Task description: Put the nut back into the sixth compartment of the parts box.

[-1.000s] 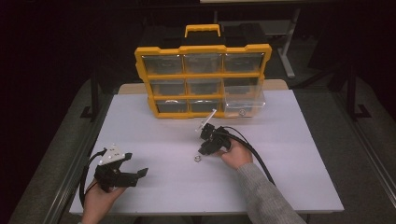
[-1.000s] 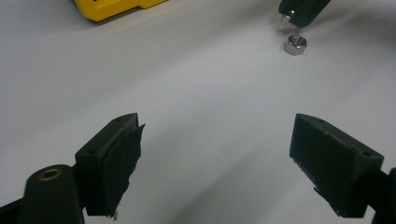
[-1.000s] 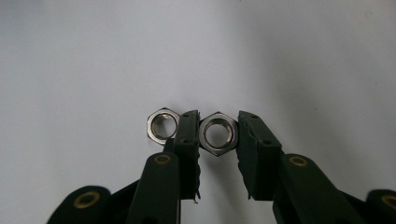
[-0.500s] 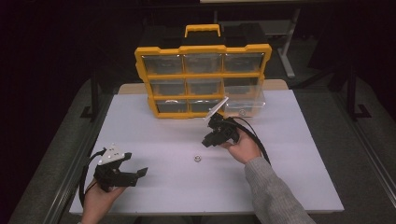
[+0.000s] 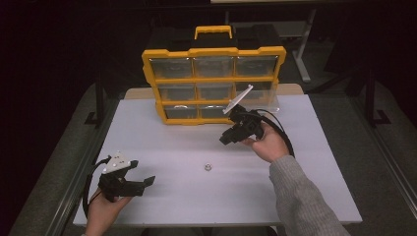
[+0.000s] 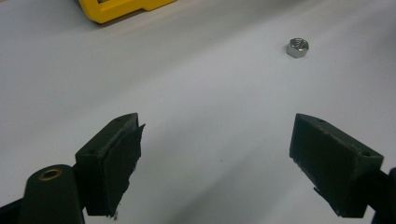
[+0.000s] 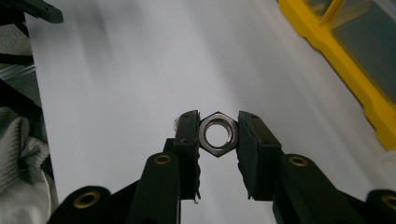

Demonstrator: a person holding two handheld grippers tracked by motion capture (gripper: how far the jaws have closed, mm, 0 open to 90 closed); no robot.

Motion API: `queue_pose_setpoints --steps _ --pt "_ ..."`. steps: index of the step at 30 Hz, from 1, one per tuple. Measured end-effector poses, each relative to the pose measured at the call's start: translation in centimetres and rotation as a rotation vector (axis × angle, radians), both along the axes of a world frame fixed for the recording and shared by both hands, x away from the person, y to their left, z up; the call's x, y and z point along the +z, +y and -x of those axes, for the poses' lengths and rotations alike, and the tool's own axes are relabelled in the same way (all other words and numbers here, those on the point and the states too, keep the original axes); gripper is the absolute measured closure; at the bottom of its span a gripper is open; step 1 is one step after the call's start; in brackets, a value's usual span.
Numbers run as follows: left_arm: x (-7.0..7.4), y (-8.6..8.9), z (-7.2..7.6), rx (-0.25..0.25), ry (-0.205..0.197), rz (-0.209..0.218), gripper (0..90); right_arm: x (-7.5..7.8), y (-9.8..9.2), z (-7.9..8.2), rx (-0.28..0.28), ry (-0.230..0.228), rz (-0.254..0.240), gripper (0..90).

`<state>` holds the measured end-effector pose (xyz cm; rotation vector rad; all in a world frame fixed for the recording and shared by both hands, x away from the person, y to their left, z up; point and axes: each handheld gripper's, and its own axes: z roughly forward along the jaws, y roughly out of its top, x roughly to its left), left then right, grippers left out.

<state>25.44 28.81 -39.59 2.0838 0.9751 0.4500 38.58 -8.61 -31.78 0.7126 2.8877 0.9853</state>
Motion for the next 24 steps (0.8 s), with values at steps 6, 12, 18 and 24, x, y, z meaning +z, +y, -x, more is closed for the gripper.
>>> queue_pose_setpoints --steps 6,12,18,24 --pt "0.0 -0.1 0.0 -0.005 0.004 0.001 16.3 2.4 -1.0 -0.4 -0.019 -0.009 0.000 69.1" --pt "0.1 0.0 -0.1 -0.010 -0.004 -0.006 16.3 5.0 -2.0 -0.6 -0.052 -0.045 0.010 69.1" --pt "0.1 0.0 0.0 -0.005 -0.005 -0.001 16.3 7.1 -2.8 -1.0 -0.077 -0.064 0.008 69.1" --pt "0.1 0.1 0.0 0.000 -0.009 0.007 16.3 8.5 -3.4 -1.8 -0.106 -0.084 0.025 69.2"
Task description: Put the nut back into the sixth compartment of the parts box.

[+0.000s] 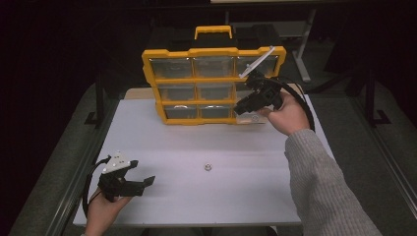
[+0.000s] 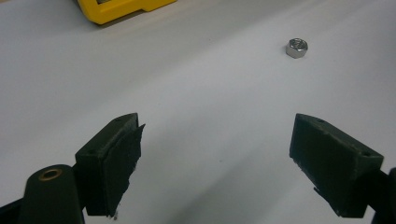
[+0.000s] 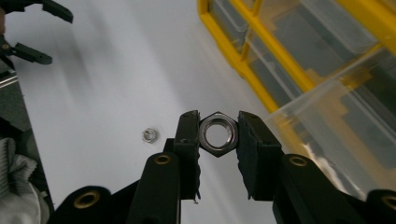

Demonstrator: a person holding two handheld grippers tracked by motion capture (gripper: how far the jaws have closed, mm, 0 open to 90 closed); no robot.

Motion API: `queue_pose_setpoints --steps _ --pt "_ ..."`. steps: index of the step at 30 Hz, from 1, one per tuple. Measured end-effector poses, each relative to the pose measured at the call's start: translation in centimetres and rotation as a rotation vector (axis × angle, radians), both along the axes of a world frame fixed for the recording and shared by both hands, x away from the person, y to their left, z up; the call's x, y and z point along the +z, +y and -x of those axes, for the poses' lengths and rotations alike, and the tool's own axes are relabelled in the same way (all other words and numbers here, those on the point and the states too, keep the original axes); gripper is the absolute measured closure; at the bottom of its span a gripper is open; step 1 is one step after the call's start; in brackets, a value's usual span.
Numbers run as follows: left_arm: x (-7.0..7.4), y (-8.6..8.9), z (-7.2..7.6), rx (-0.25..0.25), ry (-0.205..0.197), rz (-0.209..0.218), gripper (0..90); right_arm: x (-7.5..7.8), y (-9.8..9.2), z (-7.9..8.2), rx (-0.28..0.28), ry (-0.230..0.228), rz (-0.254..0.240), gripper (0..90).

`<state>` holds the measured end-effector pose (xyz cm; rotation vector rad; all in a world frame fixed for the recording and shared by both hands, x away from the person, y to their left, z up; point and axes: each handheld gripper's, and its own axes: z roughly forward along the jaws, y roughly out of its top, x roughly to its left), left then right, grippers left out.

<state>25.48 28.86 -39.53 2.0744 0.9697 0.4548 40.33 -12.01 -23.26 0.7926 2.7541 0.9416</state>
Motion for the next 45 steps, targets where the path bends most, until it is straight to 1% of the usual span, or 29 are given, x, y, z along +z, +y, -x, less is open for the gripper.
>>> queue_pose_setpoints --steps 3,4,5,7,13,14,16,17,19,20,22,23,24,26,27,29,33,35,37,39,45 --pt "0.0 0.1 0.0 -0.002 0.000 -0.001 16.3 0.5 -0.5 -0.5 -0.023 -0.010 -0.002 69.2" --pt "0.0 0.1 0.0 -0.003 0.000 -0.002 16.3 0.7 -0.6 -0.6 -0.037 -0.002 -0.004 69.1" --pt "0.0 0.0 0.0 0.003 0.000 0.012 16.3 0.7 -0.9 -0.8 -0.043 -0.011 -0.005 69.2" --pt "0.0 0.1 0.0 0.000 -0.002 0.008 16.3 0.7 -1.3 -1.2 -0.065 -0.011 -0.009 69.1" --pt "0.0 0.0 0.0 0.000 -0.002 0.010 16.3 -0.1 -2.3 -2.5 -0.128 0.003 0.010 69.1" --pt "0.1 0.1 0.0 -0.006 -0.001 -0.004 16.3 -0.2 -2.3 -2.7 -0.138 0.008 0.012 69.1" --pt "0.0 0.0 0.0 0.001 -0.003 0.012 16.3 -0.4 -2.3 -3.1 -0.151 0.015 0.012 69.1" --pt "0.0 0.0 0.0 0.002 -0.001 0.010 16.3 -0.6 -2.4 -3.3 -0.158 0.014 0.019 69.1" --pt "0.0 0.0 0.1 0.010 0.009 0.019 16.3 -0.9 -2.3 -3.6 -0.166 0.021 0.027 69.1" --pt "0.0 0.2 0.0 -0.001 0.008 -0.002 16.3 -1.0 -2.2 -3.8 -0.163 0.022 0.032 69.0" --pt "0.0 0.2 0.0 0.001 0.009 -0.002 16.3 -1.3 -2.1 -3.9 -0.162 0.024 0.038 68.8" --pt "0.0 0.1 0.0 0.008 0.008 0.011 16.3 -1.4 -2.1 -4.0 -0.167 0.025 0.037 68.5" --pt "0.0 0.2 0.0 0.001 0.010 -0.003 16.3 -1.5 -2.1 -4.1 -0.168 0.029 0.036 68.3" --pt "0.0 0.2 0.0 0.001 0.009 -0.001 16.3 -1.8 -2.1 -4.2 -0.178 0.038 0.046 67.6" --pt "0.1 0.2 0.0 0.001 0.008 -0.001 16.3 -1.9 -2.2 -4.3 -0.178 0.034 0.047 66.8" --pt "0.1 0.2 0.0 0.002 0.008 -0.001 16.3 -2.0 -2.4 -4.3 -0.184 0.033 0.029 65.9" --pt "0.1 0.2 0.0 0.001 0.010 -0.004 16.3 -1.7 -2.6 -4.0 -0.185 0.029 0.026 66.3" --pt "0.0 0.2 0.0 0.002 0.009 -0.004 16.3 -1.4 -2.8 -3.8 -0.187 0.020 0.021 66.5" --pt "0.0 0.2 0.0 0.005 0.009 0.000 16.3 -1.1 -2.9 -3.5 -0.181 0.014 0.009 66.8" --pt "0.0 0.3 0.0 0.001 0.002 -0.007 16.3 -0.8 -3.0 -3.1 -0.173 0.008 -0.002 66.8" --pt "0.0 0.1 0.0 0.004 0.005 -0.001 16.3 -0.3 -2.6 -1.6 -0.131 -0.011 -0.008 66.1"
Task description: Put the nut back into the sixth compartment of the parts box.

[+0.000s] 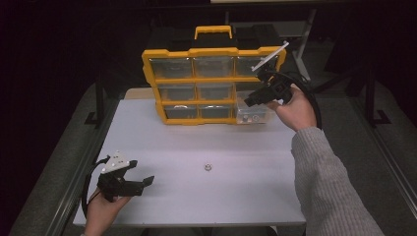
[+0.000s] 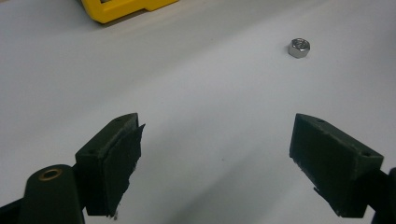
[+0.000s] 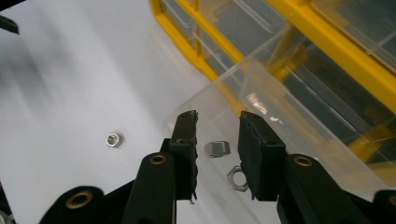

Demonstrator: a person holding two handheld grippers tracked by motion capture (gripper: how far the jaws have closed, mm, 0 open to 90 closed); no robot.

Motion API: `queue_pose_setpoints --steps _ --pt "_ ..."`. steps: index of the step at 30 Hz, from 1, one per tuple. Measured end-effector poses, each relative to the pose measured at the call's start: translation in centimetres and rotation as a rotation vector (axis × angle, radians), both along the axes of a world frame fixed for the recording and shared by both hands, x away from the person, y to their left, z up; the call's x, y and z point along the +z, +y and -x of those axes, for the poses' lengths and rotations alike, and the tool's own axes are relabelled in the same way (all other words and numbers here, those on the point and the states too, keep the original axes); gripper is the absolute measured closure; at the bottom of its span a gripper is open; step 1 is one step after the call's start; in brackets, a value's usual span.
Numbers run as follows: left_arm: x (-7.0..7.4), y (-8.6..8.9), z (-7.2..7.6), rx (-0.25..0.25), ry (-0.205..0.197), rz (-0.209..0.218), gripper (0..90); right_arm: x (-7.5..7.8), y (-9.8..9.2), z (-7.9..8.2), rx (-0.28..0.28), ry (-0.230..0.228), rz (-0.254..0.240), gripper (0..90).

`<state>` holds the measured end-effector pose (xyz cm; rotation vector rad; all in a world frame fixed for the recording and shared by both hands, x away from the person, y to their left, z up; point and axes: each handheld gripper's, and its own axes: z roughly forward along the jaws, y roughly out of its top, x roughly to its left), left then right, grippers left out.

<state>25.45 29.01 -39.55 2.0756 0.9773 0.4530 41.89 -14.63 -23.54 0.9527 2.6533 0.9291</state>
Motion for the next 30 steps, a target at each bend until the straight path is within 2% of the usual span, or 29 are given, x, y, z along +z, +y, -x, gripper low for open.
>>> queue_pose_setpoints --steps 5,10,12,16,18,22,23,26,28,30 --pt "0.0 0.0 0.0 -0.002 -0.004 0.000 16.3 0.1 0.6 1.2 0.047 -0.011 -0.012 65.5" --pt "0.0 0.1 0.0 -0.003 -0.001 -0.006 16.3 -0.2 1.3 2.6 0.086 -0.021 -0.049 64.4" --pt "-0.1 -0.1 0.0 0.003 -0.006 0.008 16.3 -0.6 1.8 3.2 0.100 -0.014 -0.046 63.8" --pt "0.0 -0.1 0.0 -0.006 -0.008 -0.004 16.3 -1.6 2.6 4.0 0.137 -0.015 -0.044 63.1" --pt "0.0 -0.1 0.0 -0.002 -0.006 0.005 16.3 -2.2 3.0 4.4 0.155 -0.019 -0.041 61.9" --pt "0.0 -0.1 -0.1 -0.005 -0.006 -0.003 16.3 -3.3 3.6 5.0 0.174 -0.006 -0.047 59.9" --pt "0.0 0.0 -0.1 -0.011 -0.005 -0.013 16.3 -3.7 3.7 5.2 0.177 0.001 -0.046 59.7" --pt "0.0 -0.1 -0.1 -0.010 -0.004 -0.010 16.3 -4.9 4.0 5.5 0.187 0.017 -0.058 58.3" --pt "0.0 -0.1 0.0 -0.009 -0.001 -0.010 16.3 -5.8 4.2 5.5 0.196 0.023 -0.048 57.4" --pt "0.0 -0.1 -0.1 -0.010 -0.003 -0.012 16.3 -6.7 4.4 5.6 0.190 0.046 -0.063 56.9"
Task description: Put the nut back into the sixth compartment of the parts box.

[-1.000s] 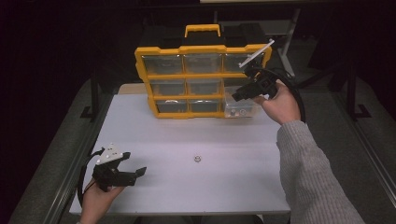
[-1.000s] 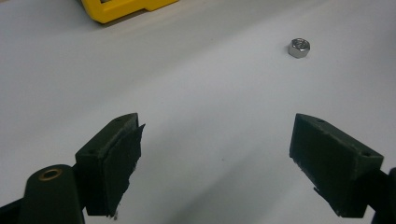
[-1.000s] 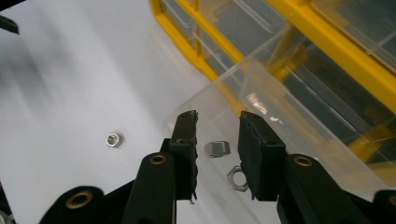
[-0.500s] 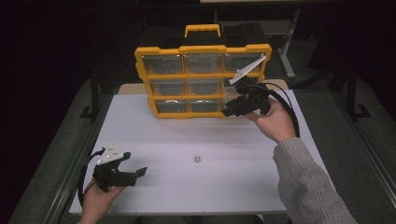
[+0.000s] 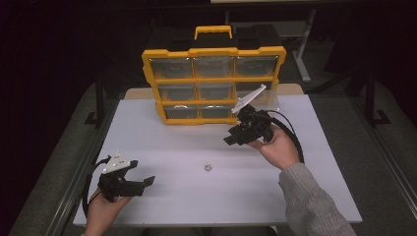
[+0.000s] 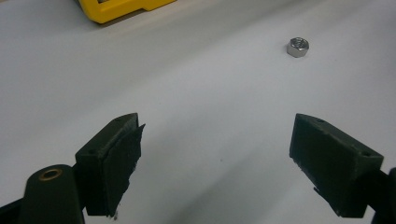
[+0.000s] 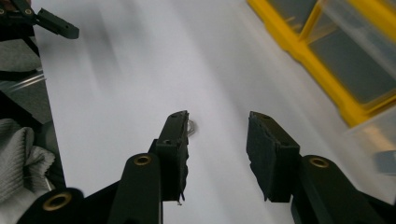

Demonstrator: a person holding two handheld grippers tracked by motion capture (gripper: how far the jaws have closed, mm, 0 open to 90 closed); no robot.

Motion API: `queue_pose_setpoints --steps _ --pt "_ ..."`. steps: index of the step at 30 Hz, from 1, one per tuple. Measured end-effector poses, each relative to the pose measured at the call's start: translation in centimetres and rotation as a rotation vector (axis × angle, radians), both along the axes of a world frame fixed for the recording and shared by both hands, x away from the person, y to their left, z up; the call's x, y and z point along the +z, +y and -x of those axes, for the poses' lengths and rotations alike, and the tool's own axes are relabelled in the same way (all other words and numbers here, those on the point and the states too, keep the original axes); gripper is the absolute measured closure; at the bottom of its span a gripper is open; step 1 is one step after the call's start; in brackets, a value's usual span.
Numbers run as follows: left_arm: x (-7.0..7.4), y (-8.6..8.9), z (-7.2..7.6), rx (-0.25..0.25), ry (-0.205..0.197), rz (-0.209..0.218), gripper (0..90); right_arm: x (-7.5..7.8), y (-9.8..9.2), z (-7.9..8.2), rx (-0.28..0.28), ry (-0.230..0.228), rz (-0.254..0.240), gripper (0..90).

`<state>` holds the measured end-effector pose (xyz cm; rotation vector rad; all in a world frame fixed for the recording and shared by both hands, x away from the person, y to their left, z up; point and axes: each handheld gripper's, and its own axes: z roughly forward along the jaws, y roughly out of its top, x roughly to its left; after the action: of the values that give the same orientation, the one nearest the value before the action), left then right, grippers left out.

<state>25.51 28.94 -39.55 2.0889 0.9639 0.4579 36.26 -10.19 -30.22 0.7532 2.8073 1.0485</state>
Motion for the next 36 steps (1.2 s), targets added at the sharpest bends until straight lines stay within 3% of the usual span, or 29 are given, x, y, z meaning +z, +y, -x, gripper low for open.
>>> queue_pose_setpoints --steps 16,19,26,31,33,36 --pt "0.0 -0.1 0.0 0.004 0.009 0.003 16.3 -6.1 3.2 0.4 0.042 0.028 0.040 52.8" --pt "0.0 -0.1 0.0 0.001 0.010 -0.001 16.3 -6.8 3.8 0.5 0.040 0.044 0.046 52.8" --pt "-0.1 -0.1 -0.1 0.000 0.007 0.002 16.3 -8.7 4.9 0.1 0.071 0.023 0.056 53.1" --pt "-0.1 -0.1 0.0 0.003 0.009 0.006 16.3 -9.8 5.6 0.0 0.075 0.034 0.061 53.6" --pt "-0.1 -0.1 0.0 0.004 0.013 0.005 16.3 -10.1 5.9 0.1 0.066 0.054 0.072 53.9" --pt "-0.1 0.0 0.0 -0.002 0.014 -0.005 16.3 -10.9 6.5 0.0 0.074 0.043 0.091 54.6"
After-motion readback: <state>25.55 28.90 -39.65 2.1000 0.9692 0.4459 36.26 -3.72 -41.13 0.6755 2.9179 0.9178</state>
